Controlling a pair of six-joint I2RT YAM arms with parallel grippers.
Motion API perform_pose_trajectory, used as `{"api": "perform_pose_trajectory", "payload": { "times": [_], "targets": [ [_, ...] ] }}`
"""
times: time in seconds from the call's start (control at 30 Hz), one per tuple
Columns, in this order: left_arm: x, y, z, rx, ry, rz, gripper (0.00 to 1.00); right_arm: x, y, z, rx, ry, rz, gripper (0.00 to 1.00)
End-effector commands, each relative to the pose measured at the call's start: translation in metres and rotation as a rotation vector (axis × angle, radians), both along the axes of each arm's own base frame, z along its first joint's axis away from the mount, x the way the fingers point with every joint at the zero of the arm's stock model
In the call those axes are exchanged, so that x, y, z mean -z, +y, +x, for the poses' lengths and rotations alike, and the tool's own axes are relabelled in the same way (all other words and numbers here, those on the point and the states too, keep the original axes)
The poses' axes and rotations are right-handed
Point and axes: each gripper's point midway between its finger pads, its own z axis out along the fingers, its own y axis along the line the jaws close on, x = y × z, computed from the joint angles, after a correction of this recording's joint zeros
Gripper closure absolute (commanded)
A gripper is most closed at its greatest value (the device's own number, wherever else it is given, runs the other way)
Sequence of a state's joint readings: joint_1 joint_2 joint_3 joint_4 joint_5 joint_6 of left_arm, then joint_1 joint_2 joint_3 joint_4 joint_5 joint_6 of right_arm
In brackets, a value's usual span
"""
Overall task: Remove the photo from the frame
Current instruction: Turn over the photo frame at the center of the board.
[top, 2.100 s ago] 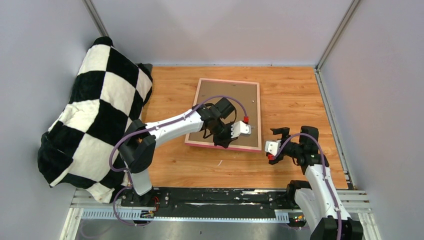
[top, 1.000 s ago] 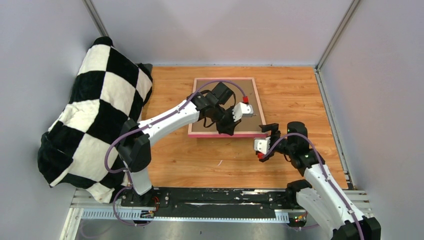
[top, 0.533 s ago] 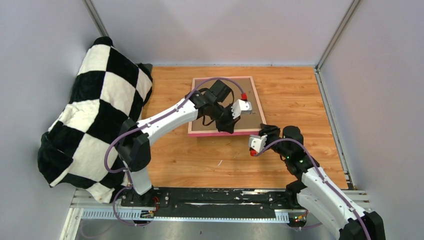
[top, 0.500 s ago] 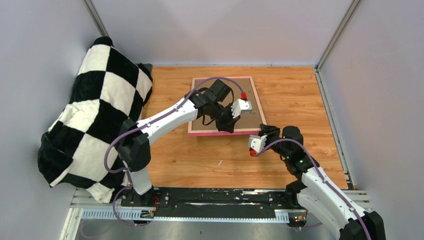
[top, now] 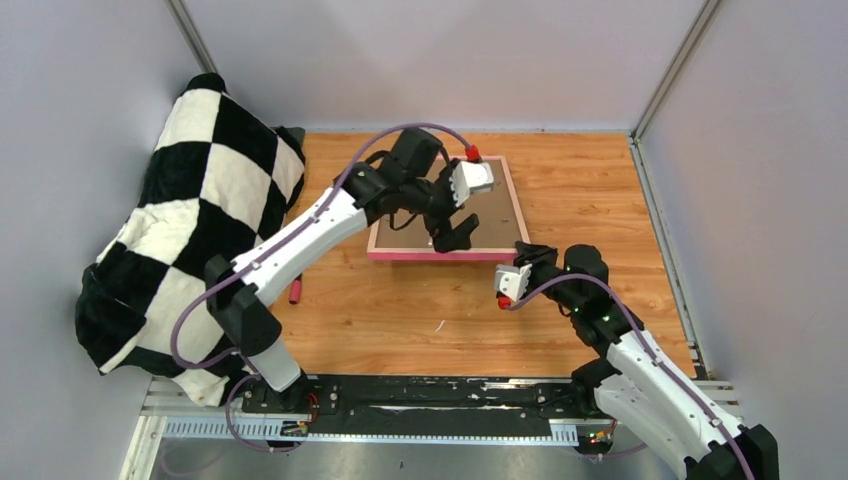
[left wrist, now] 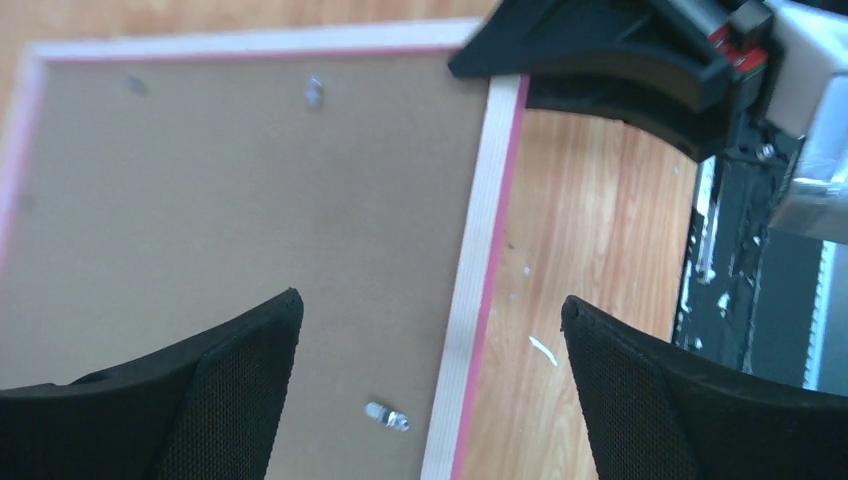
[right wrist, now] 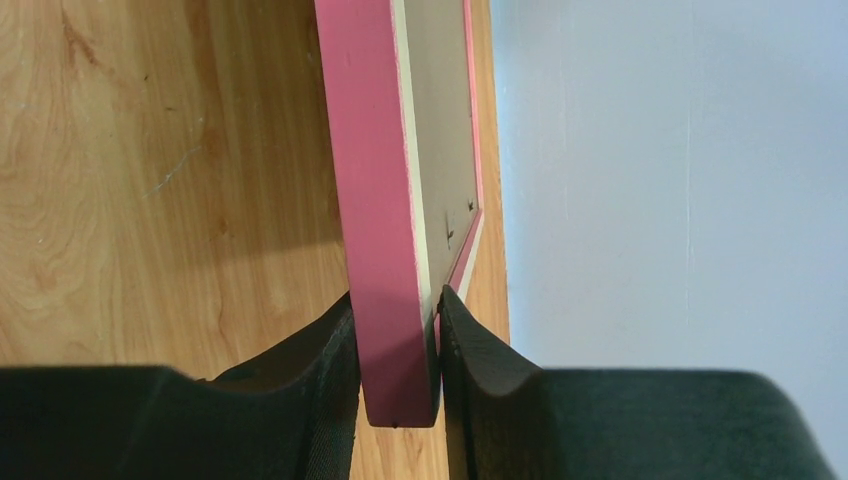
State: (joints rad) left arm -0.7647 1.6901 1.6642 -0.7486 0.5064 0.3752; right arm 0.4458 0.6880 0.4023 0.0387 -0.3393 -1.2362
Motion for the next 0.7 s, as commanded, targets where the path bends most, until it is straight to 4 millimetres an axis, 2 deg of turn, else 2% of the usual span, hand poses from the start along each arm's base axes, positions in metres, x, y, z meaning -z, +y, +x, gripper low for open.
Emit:
{"api": "perform_pose_trajectory", "payload": {
  "times": [0.0, 0.13, 0.23, 0.33, 0.47, 0.53, 0.67],
  "targets": [
    [-0.091, 0.018, 0.011, -0.074, -0.202, -0.132, 0.0, -0.039, 0.013, -0.002, -0.009, 0.02, 0.117, 1.0],
    [-0.149, 0.044, 0.023, -0.208, -0.33, -0.195, 0.0, -0.052, 0.019, -0.008, -0.03, 0.09, 0.162, 1.0],
    [-0.165, 0.059, 0.024, -0.251, -0.377, -0.218, 0.0, -0.057, 0.024, -0.015, -0.058, 0.125, 0.173, 1.0],
    [-0.154, 0.065, 0.011, -0.167, -0.419, -0.185, 0.0, -0.062, 0.025, -0.022, -0.077, 0.16, 0.178, 1.0],
    [-0.123, 0.072, -0.012, -0.011, -0.47, -0.13, 0.0, -0.074, 0.026, -0.029, -0.085, 0.194, 0.197, 1.0],
    [-0.103, 0.078, -0.014, 0.023, -0.487, -0.08, 0.0, -0.078, 0.025, -0.03, -0.079, 0.197, 0.205, 1.0],
    [-0.067, 0.092, -0.005, 0.019, -0.553, 0.073, 0.0, -0.082, 0.024, -0.029, -0.06, 0.201, 0.215, 1.0]
  ]
}}
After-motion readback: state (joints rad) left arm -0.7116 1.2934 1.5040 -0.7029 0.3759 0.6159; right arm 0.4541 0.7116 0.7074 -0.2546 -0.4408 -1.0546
